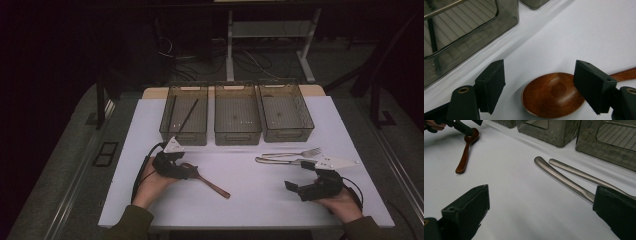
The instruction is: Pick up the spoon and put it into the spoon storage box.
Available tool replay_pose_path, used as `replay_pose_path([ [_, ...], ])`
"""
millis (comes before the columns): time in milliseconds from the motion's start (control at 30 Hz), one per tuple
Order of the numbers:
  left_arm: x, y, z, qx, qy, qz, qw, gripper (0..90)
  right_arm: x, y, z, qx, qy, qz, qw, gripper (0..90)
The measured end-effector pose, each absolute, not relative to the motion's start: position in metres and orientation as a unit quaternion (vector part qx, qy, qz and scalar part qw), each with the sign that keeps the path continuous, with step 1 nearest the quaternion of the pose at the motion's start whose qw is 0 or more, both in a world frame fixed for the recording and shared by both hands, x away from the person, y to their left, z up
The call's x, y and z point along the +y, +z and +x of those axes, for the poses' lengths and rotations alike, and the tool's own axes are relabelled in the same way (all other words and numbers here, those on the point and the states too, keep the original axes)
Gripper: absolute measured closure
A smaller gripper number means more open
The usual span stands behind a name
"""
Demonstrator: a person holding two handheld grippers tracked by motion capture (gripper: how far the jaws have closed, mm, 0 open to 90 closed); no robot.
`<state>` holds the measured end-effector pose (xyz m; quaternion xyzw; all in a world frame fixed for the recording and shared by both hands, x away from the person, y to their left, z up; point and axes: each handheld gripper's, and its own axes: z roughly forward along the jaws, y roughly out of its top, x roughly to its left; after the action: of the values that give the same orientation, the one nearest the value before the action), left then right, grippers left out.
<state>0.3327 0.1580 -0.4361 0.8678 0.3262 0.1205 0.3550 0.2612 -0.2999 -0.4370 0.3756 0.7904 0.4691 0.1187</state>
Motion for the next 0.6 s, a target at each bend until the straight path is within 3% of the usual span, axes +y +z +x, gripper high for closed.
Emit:
replay_pose_path([
  [600,0.1605,-0.4408,0.3308,0.31,0.097,0.886,0.33,28.8,-0.2998,-0.4367,0.2605,0.791,0.47,0.374,0.118,0.4],
])
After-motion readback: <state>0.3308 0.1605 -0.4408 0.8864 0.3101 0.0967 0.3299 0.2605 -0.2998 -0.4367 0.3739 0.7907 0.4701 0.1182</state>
